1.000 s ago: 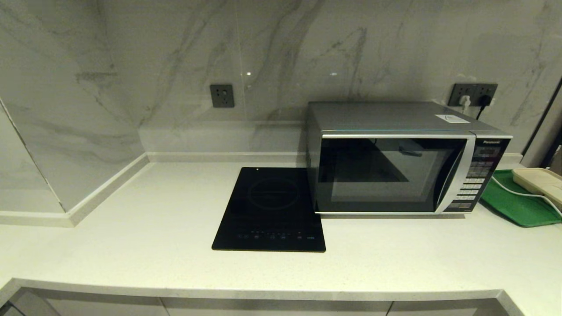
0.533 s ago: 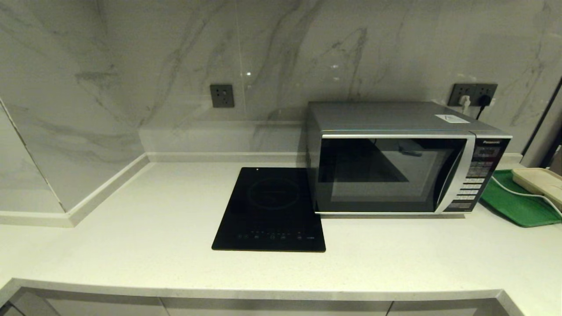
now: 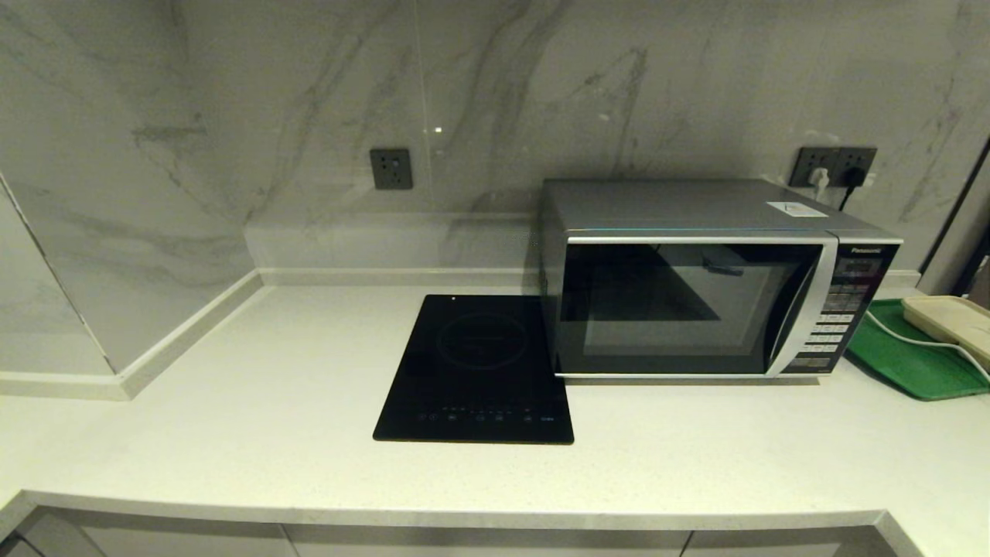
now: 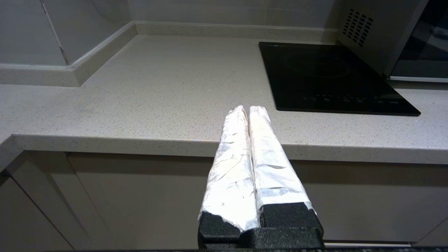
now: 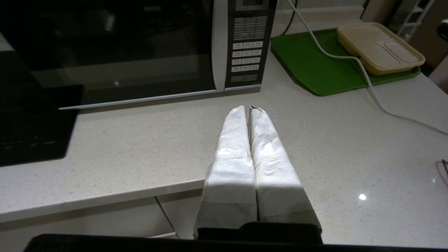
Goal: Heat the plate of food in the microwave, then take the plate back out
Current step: Open the microwave oven
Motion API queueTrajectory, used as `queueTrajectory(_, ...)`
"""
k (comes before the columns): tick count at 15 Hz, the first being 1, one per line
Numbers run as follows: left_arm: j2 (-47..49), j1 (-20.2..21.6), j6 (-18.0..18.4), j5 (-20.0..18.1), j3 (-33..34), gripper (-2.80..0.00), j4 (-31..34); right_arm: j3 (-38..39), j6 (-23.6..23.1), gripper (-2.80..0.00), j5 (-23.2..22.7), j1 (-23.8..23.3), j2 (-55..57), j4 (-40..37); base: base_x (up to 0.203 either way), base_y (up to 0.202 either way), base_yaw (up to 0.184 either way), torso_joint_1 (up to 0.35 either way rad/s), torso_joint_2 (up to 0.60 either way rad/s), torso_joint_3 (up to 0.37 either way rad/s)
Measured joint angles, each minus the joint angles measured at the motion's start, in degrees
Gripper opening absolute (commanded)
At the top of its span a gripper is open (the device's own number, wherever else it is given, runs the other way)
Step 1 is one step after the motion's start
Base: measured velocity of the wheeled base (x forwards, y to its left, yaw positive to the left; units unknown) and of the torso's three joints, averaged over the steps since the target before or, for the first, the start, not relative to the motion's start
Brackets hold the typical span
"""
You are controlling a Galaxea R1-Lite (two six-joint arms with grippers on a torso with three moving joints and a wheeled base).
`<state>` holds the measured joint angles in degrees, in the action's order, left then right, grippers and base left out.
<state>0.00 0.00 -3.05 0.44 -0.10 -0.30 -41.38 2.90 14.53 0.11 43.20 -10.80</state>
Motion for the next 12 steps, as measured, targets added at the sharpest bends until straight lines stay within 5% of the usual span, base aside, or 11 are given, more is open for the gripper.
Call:
queueTrajectory(4, 0.00, 0.00, -0.01, -0.02, 0.00, -2.80, 0.00, -13.04, -8.09, -2.80, 3.34, -0.01, 19.46, -0.06, 0.000, 0.000, 0.000, 0.000, 0.00, 0.000)
queueTrajectory(7, 0.00, 0.00, 0.02, 0.00, 0.00, -2.80, 0.00, -18.22, -17.49, -2.80, 11.14, 0.45, 30.13, 0.57, 0.000, 0.000, 0.000, 0.000, 0.00, 0.000)
queueTrajectory(12, 0.00, 0.00, 0.00, 0.05, 0.00, -2.80, -0.02, -14.45, -23.46, -2.80, 14.51, 1.76, 39.18, 0.54, 0.000, 0.000, 0.000, 0.000, 0.00, 0.000)
